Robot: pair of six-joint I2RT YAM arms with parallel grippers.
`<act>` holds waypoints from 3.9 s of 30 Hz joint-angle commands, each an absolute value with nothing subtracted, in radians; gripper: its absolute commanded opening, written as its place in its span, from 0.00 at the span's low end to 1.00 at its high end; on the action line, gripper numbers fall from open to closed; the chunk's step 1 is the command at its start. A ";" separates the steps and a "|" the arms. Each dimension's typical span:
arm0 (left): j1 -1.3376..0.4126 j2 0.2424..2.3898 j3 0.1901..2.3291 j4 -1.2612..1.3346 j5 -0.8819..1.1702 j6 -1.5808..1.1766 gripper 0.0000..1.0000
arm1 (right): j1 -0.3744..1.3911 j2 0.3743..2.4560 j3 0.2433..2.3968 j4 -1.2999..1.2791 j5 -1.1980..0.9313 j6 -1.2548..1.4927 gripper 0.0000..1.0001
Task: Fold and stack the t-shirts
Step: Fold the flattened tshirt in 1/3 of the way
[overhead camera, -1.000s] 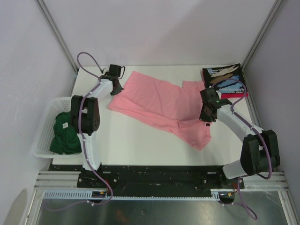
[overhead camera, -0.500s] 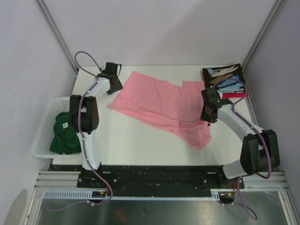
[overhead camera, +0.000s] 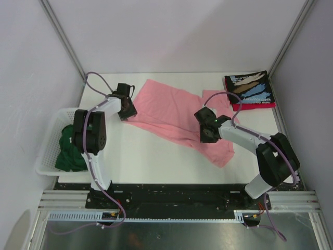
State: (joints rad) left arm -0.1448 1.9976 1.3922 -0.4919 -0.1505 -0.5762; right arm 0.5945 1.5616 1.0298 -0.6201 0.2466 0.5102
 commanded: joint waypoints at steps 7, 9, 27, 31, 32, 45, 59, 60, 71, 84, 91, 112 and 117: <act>-0.149 1.859 1.351 -0.449 -0.124 -0.587 0.51 | 0.623 1.647 1.062 -0.561 0.264 0.552 0.35; -0.149 1.854 1.351 -0.448 -0.120 -0.586 0.51 | 0.606 1.662 1.062 -0.547 0.260 0.545 0.35; -0.147 1.796 1.336 -0.451 -0.115 -0.567 0.51 | 0.481 1.918 1.377 -0.518 0.337 0.401 0.38; -0.141 1.774 1.323 -0.450 -0.110 -0.565 0.52 | 0.470 1.891 1.414 -0.566 0.331 0.411 0.40; -0.137 1.767 1.320 -0.451 -0.112 -0.566 0.52 | 0.471 1.877 1.411 -0.583 0.331 0.419 0.41; -0.117 1.914 1.461 -0.452 -0.086 -0.542 0.45 | 0.482 1.370 0.973 -0.608 0.177 0.631 0.42; -0.146 2.056 1.566 -0.451 -0.164 -0.602 0.44 | 0.480 1.082 0.774 -0.684 0.139 0.718 0.44; -0.146 2.059 1.571 -0.450 -0.165 -0.605 0.44 | 0.483 1.077 0.768 -0.686 0.141 0.721 0.44; -0.158 2.109 1.615 -0.451 -0.177 -0.642 0.41 | 0.503 1.047 0.733 -0.700 0.133 0.744 0.44; -0.172 2.112 1.621 -0.452 -0.220 -0.669 0.14 | 0.512 1.036 0.713 -0.715 0.126 0.756 0.45; -0.172 2.114 1.635 -0.452 -0.227 -0.659 0.00 | 0.513 1.038 0.691 -0.751 0.132 0.789 0.45; -0.170 2.115 1.645 -0.452 -0.238 -0.647 0.00 | 0.464 1.018 0.585 -0.713 0.173 0.857 0.43; -0.170 2.115 1.648 -0.452 -0.241 -0.647 0.00 | 0.460 1.043 0.583 -0.672 0.157 0.852 0.39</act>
State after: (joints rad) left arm -0.1673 2.1174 1.5997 -0.4580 -0.2077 -0.6552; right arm 0.4656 1.0313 0.5854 -0.7273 0.1497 0.8452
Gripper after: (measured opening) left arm 0.004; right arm 0.413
